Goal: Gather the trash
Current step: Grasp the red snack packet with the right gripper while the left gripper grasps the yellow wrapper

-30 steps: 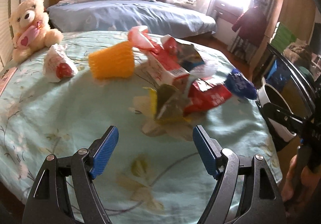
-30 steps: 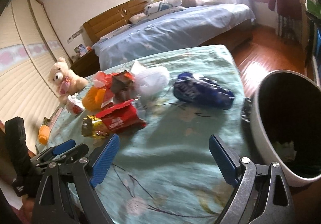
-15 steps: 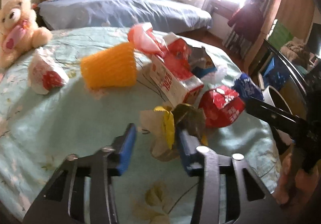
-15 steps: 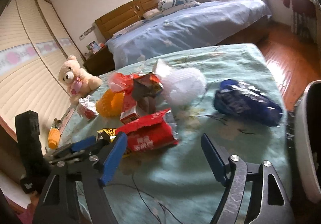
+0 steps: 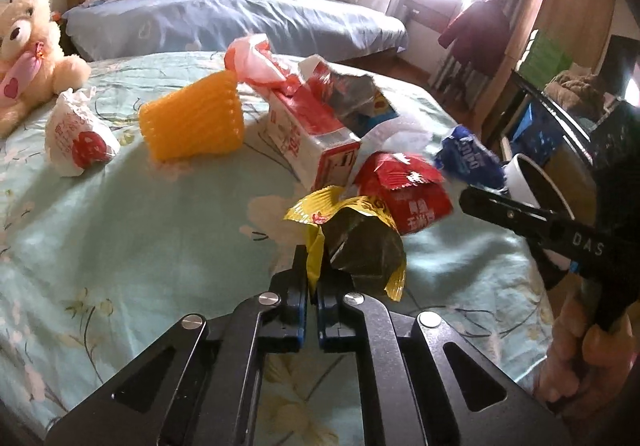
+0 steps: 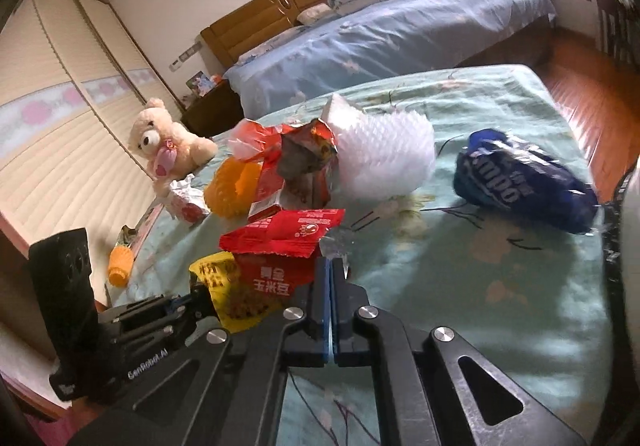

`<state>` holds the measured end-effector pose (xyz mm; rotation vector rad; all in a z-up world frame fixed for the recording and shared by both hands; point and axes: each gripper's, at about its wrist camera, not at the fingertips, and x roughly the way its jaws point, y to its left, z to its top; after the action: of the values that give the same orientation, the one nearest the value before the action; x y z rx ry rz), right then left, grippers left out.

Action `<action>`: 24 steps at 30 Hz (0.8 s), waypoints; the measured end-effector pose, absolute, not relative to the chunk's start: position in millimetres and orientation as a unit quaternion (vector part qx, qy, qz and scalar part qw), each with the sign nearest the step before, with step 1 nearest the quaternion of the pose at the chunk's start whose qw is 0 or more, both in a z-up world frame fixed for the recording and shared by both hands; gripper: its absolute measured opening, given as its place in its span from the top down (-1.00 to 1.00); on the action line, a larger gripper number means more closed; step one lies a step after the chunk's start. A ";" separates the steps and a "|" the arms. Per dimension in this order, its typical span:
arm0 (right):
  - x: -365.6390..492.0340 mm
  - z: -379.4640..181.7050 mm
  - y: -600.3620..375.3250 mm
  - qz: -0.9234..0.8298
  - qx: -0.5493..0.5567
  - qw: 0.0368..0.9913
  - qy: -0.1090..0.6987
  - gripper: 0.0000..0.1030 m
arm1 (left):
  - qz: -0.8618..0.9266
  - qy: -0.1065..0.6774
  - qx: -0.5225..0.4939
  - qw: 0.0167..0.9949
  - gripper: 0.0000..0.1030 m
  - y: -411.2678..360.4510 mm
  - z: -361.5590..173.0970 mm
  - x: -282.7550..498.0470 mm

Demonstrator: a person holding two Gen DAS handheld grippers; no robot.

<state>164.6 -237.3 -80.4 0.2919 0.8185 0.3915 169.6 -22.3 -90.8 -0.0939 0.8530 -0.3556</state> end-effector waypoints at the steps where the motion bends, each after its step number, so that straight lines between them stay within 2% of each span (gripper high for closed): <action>1: 161.5 -78.3 -239.7 0.186 0.139 0.890 0.391 1.00 | -0.173 0.409 -0.044 0.895 0.95 -23.4 -88.9 167.7; 5: 149.0 -73.3 -250.3 0.174 0.141 0.897 0.381 0.99 | -0.172 0.402 -0.031 0.899 0.95 -30.4 -84.4 163.4; 7: 150.6 -78.0 -258.3 0.177 0.166 0.888 0.391 0.82 | -0.173 0.405 -0.033 0.897 0.95 -29.8 -84.9 162.9; 9: 157.9 -84.9 -258.8 0.170 0.177 0.879 0.408 0.54 | -0.167 0.406 -0.028 0.898 0.95 -27.1 -86.6 161.3; 10: 160.1 -86.5 -258.5 0.170 0.183 0.877 0.410 0.22 | -0.164 0.407 -0.027 0.898 0.95 -25.3 -87.2 160.7; 11: 161.5 -88.0 -257.9 0.176 0.194 0.875 0.408 -0.01 | -0.160 0.409 -0.027 0.898 0.95 -22.0 -88.4 160.0; 12: 163.0 -88.9 -256.1 0.183 0.201 0.873 0.405 -0.06 | -0.157 0.411 -0.029 0.898 0.95 -18.6 -89.8 159.0; 21: 194.5 -105.9 -237.2 0.191 0.248 0.848 0.427 -0.07 | -0.147 0.415 -0.041 0.897 0.95 -1.9 -94.6 158.6; 22: 197.9 -111.0 -237.5 0.201 0.267 0.839 0.429 0.01 | -0.147 0.416 -0.041 0.896 0.95 -2.0 -95.4 158.7; 24: 199.8 -115.1 -235.2 0.213 0.276 0.832 0.432 0.55 | -0.150 0.417 -0.043 0.896 0.95 -2.2 -96.1 159.1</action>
<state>199.8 -235.2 -115.1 0.5857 0.9151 0.4509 159.1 -2.2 -96.1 -0.0882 0.8637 -0.3117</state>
